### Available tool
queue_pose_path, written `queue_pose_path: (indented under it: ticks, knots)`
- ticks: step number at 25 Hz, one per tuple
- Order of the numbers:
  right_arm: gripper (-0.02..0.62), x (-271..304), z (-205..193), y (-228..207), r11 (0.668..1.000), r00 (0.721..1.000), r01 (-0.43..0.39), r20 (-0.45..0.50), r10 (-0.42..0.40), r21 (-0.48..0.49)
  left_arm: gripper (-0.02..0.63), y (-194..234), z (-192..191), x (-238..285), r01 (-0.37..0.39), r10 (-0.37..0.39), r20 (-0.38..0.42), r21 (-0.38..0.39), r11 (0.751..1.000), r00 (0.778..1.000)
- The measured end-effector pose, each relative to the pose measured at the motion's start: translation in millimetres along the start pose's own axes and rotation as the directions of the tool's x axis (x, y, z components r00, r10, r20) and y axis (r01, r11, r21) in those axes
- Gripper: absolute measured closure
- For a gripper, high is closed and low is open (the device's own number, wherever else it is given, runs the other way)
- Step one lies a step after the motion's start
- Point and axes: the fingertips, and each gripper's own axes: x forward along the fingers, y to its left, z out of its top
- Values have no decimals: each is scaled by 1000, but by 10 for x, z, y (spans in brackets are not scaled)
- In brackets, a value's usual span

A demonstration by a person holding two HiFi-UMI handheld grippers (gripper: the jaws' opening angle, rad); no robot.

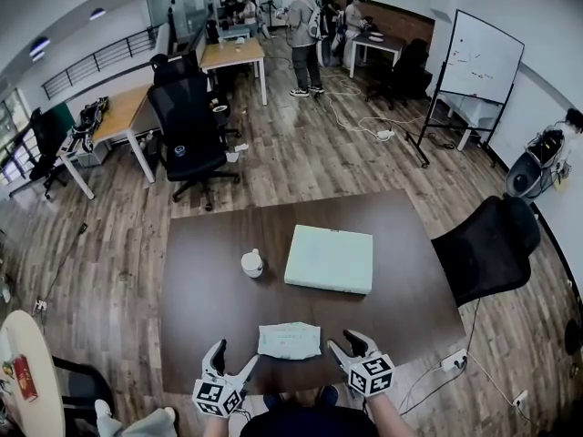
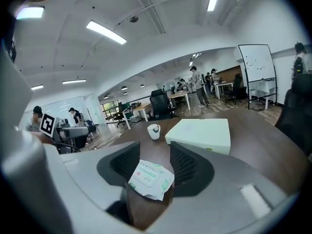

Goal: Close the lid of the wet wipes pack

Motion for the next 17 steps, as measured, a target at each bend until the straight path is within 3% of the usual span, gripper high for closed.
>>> queue_pose_path:
  ticks: [17]
  knots:
    - [400, -55, 121, 36, 999, 999, -3, 35, 2, 37, 219, -63, 27, 6, 16, -16, 0, 6, 1000, 1000]
